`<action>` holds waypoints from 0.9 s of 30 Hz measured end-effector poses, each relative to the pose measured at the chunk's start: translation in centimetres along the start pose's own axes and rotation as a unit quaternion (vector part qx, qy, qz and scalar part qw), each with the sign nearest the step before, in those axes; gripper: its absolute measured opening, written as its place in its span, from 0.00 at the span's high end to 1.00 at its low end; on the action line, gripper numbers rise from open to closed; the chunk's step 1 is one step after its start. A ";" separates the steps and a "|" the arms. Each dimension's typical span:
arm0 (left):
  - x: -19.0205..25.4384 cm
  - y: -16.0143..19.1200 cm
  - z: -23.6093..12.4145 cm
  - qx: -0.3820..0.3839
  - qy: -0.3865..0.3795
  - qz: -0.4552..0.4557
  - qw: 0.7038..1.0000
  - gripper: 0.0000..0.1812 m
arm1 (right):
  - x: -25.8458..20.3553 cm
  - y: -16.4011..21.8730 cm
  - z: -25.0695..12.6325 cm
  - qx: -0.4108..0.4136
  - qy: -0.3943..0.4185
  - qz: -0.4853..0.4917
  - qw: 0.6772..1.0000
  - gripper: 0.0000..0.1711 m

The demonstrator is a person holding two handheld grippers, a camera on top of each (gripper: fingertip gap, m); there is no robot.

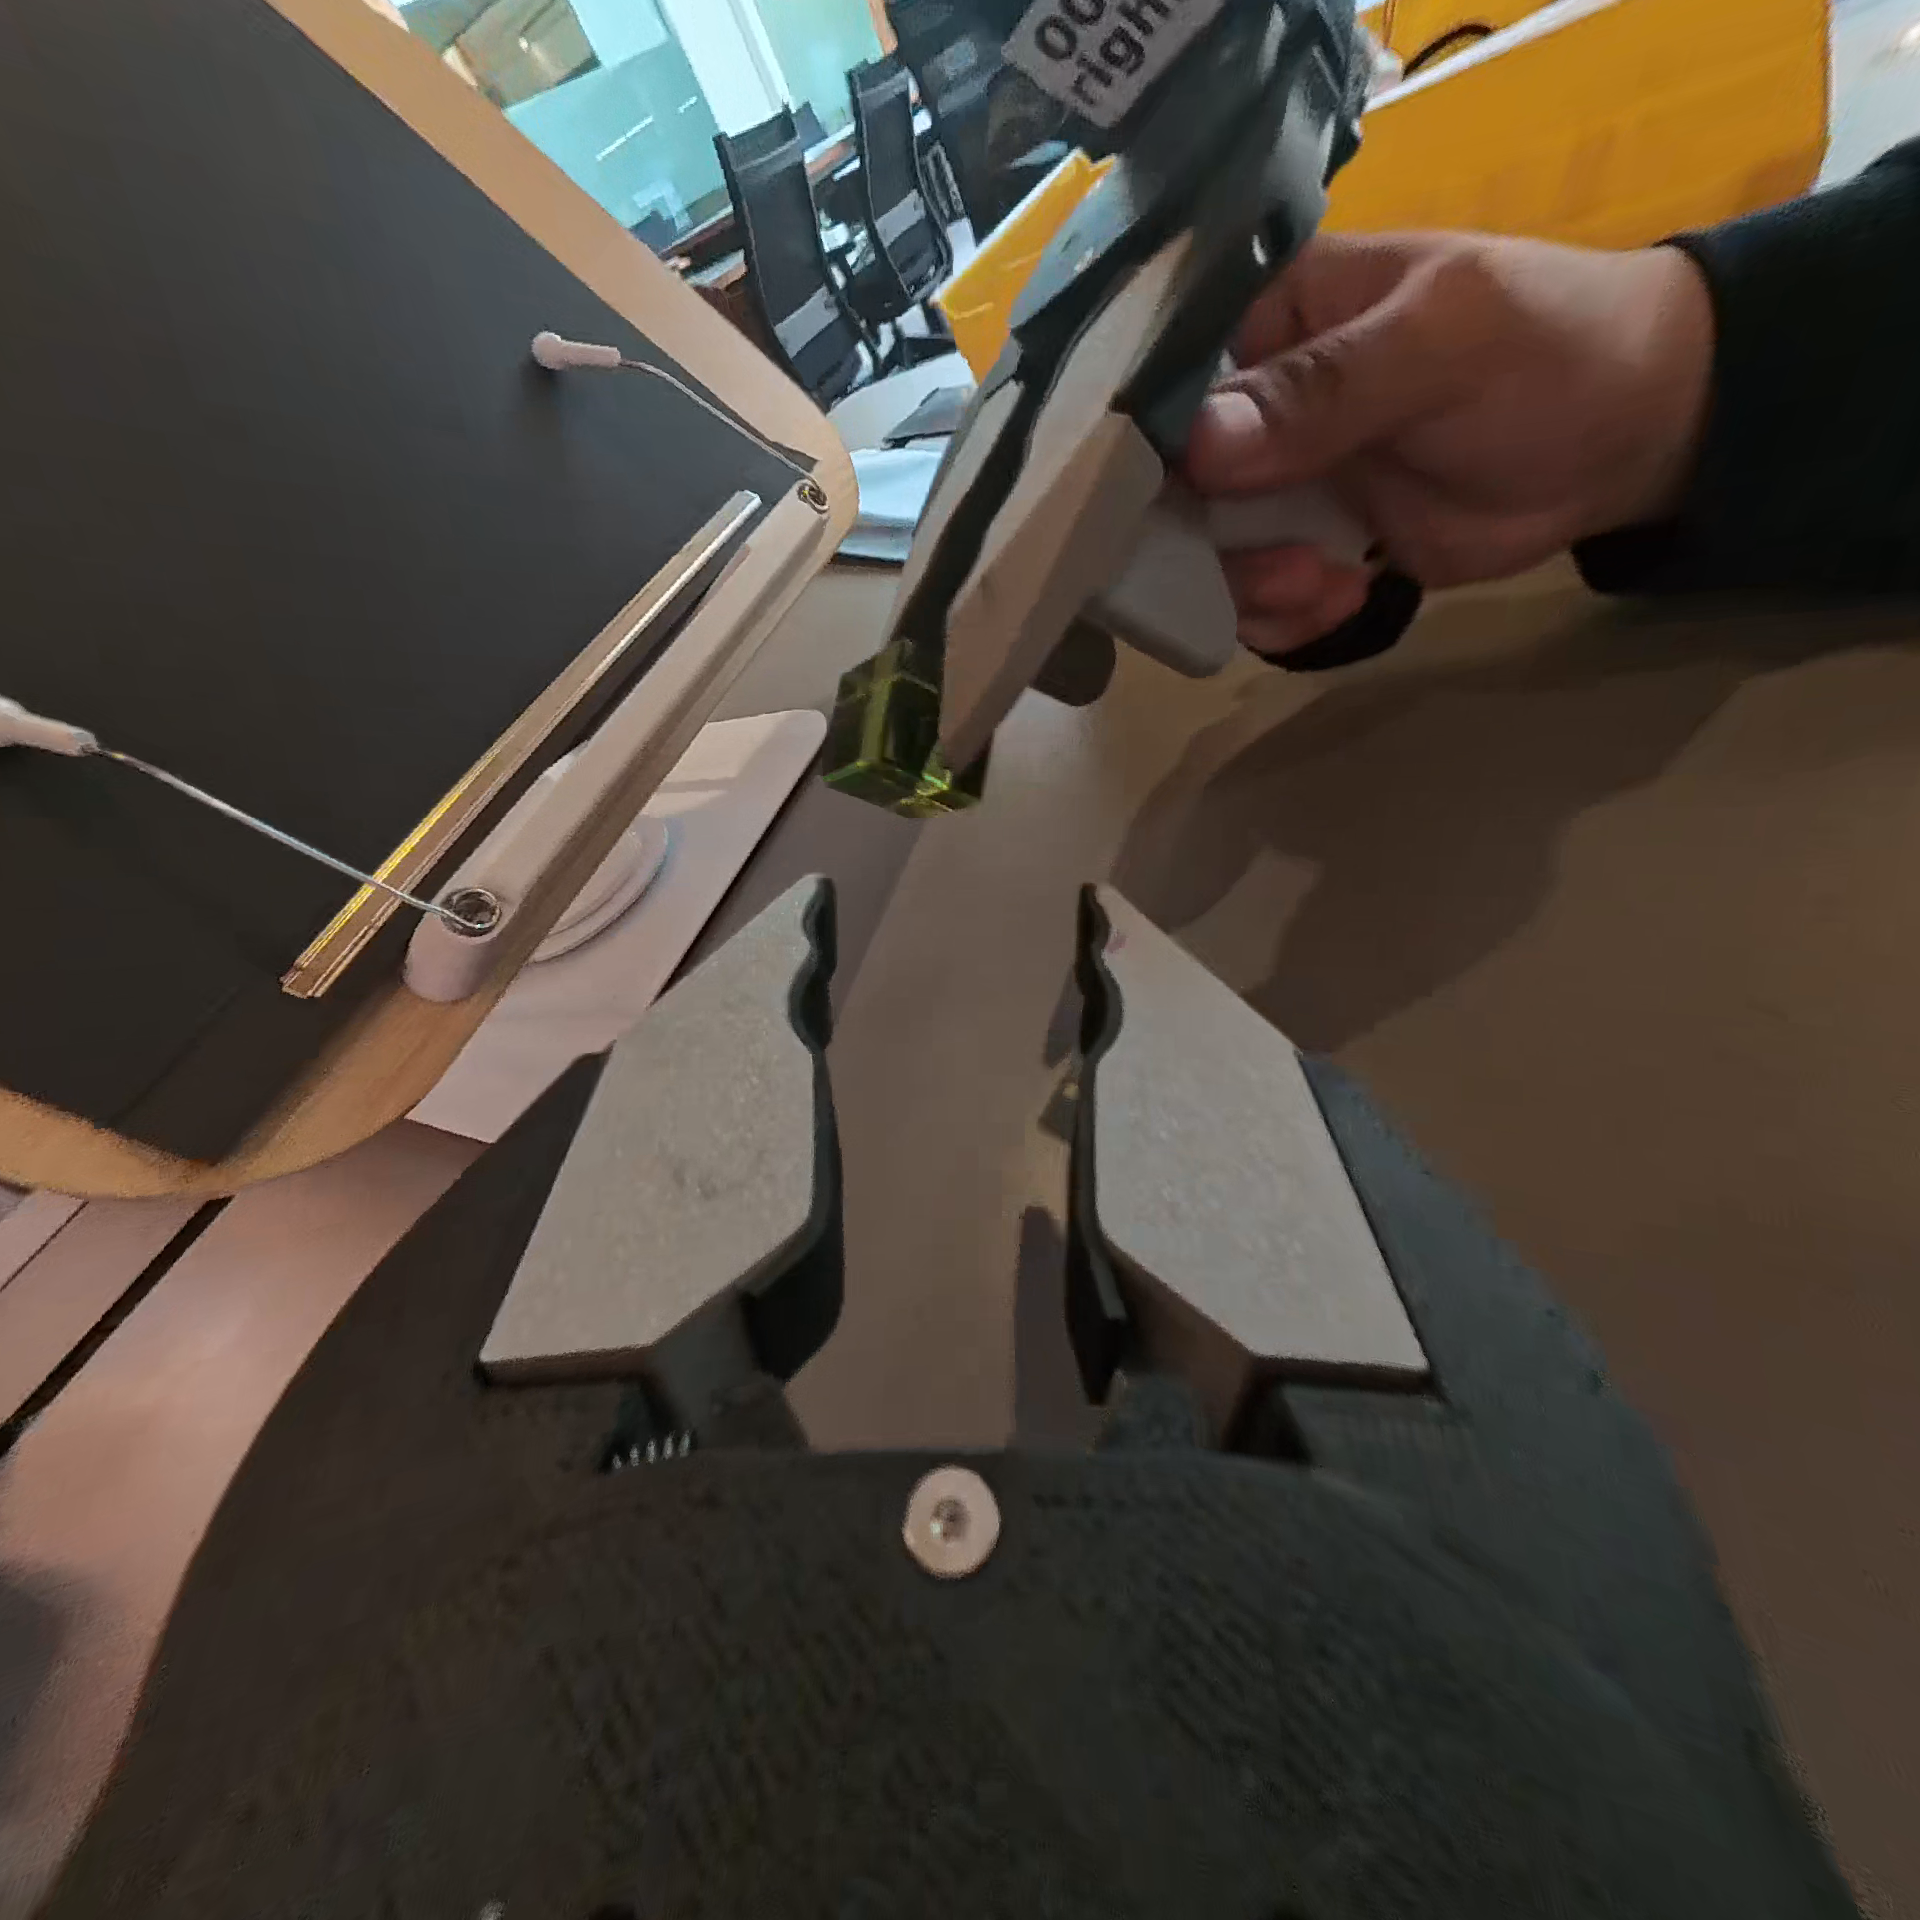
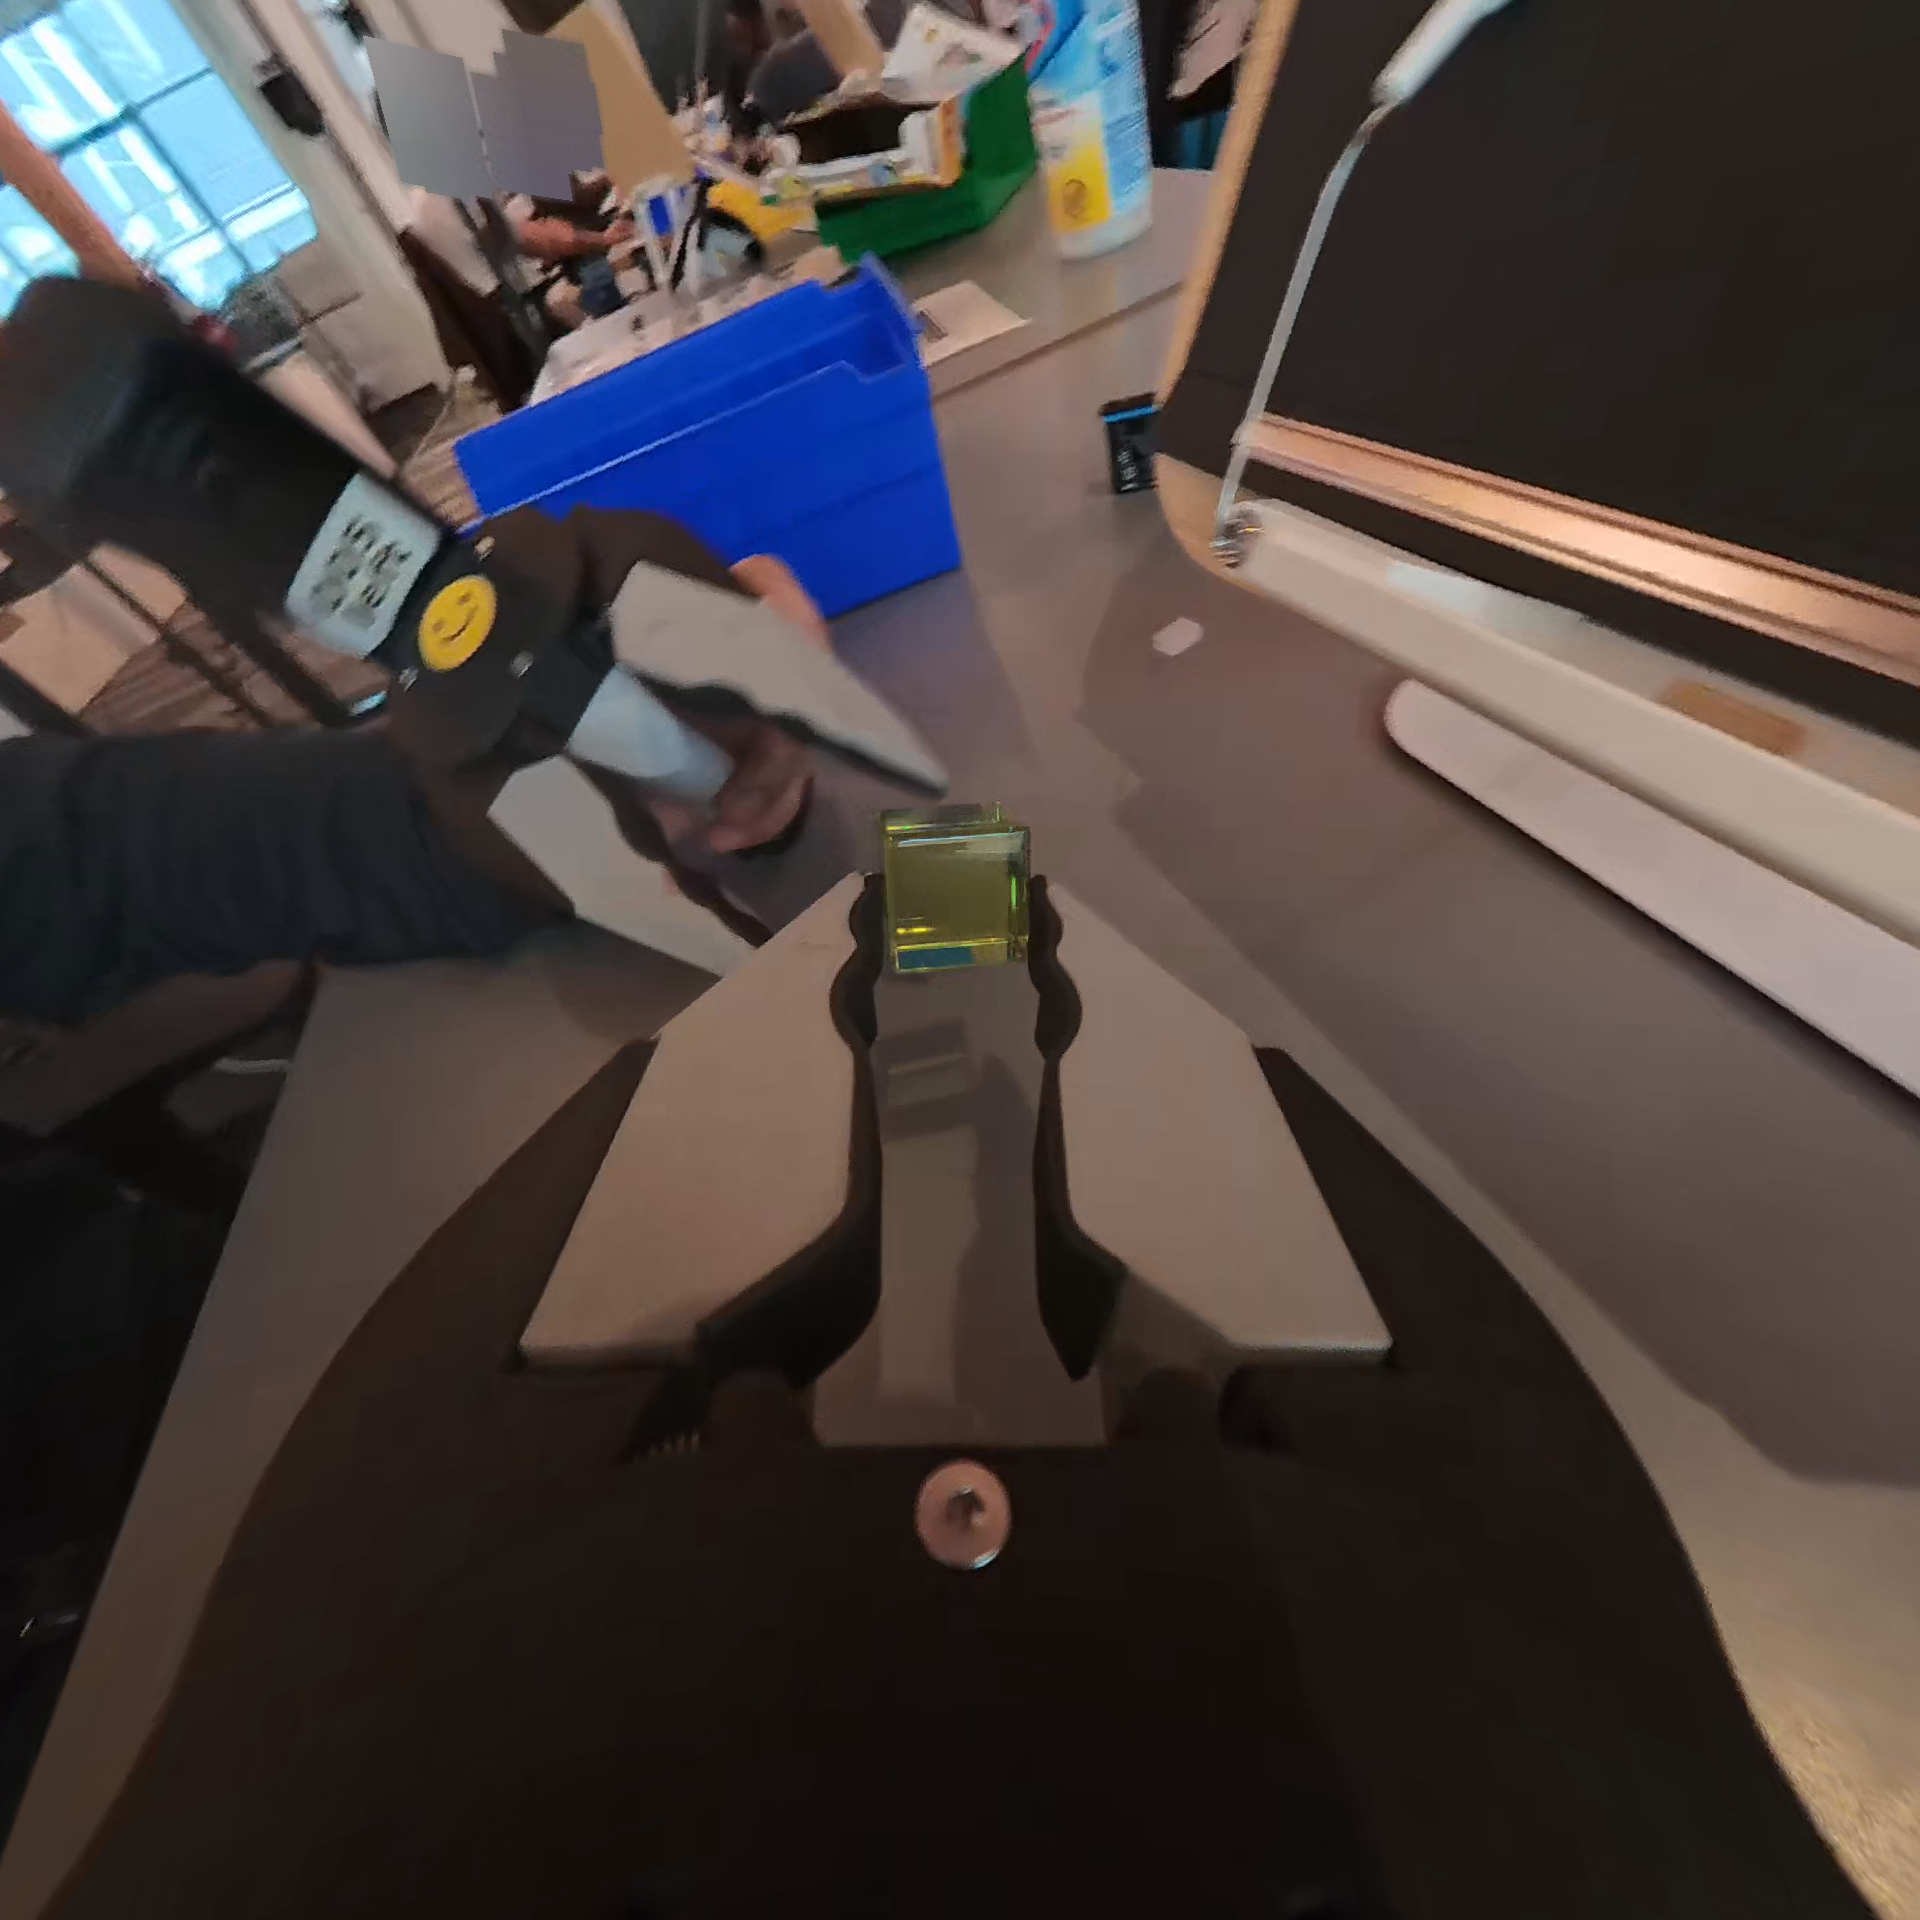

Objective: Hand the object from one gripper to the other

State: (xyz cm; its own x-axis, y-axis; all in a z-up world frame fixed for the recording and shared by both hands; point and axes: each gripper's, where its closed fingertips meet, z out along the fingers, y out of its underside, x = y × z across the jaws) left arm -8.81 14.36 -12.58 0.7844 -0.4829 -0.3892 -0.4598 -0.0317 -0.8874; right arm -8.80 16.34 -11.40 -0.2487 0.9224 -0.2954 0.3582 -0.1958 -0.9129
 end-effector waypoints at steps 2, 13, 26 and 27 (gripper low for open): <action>0.2 0.1 0.1 -0.005 0.000 0.010 1.000 0.79 | 0.7 -0.3 -0.1 0.018 0.014 0.011 1.000 0.86; -1.9 1.8 -0.1 -0.051 -0.054 0.001 0.997 0.81 | 0.3 -0.8 1.2 0.058 0.038 -0.009 0.998 0.86; -2.8 2.2 -0.1 -0.058 -0.058 -0.035 0.996 0.83 | 0.4 -1.6 1.0 0.099 0.018 0.033 0.994 0.86; -2.7 2.3 0.0 -0.062 -0.054 -0.036 0.996 0.81 | 0.3 -1.7 1.0 0.104 0.012 0.039 0.994 0.86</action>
State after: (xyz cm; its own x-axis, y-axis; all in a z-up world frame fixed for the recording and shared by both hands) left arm -12.01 15.60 -13.56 0.8542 -0.3781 -0.3569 -0.4440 -0.1730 -0.8792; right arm -10.38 16.59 -10.26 -0.2051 0.9089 -0.3631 0.1817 -0.3292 -0.9266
